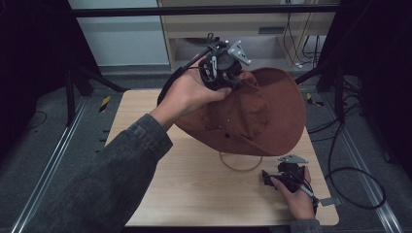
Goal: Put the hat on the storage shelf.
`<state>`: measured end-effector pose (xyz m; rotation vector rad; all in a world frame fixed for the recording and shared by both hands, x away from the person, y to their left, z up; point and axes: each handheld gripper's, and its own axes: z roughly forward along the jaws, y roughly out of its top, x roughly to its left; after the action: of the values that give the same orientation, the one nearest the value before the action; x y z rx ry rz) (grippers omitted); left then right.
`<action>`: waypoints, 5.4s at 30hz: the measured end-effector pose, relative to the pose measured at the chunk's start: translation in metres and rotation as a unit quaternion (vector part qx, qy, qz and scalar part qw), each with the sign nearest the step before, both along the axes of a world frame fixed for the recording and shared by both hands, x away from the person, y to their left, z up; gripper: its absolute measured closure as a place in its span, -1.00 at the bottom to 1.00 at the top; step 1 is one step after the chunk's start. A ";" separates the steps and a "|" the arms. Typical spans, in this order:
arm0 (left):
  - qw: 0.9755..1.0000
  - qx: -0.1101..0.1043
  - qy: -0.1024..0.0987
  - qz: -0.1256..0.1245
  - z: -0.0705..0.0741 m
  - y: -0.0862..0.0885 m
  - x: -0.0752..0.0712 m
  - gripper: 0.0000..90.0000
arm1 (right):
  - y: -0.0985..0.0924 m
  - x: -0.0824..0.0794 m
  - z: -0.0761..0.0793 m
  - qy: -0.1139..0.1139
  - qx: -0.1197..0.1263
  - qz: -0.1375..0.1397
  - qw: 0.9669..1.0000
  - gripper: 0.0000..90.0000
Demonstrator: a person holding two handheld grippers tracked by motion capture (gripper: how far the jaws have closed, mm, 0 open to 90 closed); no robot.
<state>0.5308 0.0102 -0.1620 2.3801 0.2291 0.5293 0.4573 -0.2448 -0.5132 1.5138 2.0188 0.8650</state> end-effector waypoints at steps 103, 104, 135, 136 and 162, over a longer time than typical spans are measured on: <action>0.997 -0.058 0.041 0.022 -0.047 -0.007 0.002 -0.86 | 0.000 0.000 0.000 -0.003 -0.003 0.001 1.000 -0.99; 0.997 -0.063 0.040 0.023 -0.047 -0.006 0.002 -0.86 | 0.000 0.000 0.000 -0.003 -0.003 0.000 1.000 -0.99; 0.990 -0.123 0.030 0.064 -0.058 0.108 -0.025 -0.92 | -0.002 0.001 0.000 -0.007 -0.011 0.006 1.000 -0.99; 0.990 -0.123 0.028 0.067 -0.061 0.115 -0.026 -0.92 | -0.002 0.001 0.000 -0.007 -0.011 0.006 1.000 -0.99; 0.982 -0.103 0.070 0.144 -0.214 0.191 -0.053 -0.88 | -0.001 0.000 0.000 -0.006 -0.008 0.005 1.000 -0.99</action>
<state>0.4775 0.2014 -0.3756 2.1943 0.6685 0.4447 0.4578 -0.2462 -0.5130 1.4877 2.0216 0.8574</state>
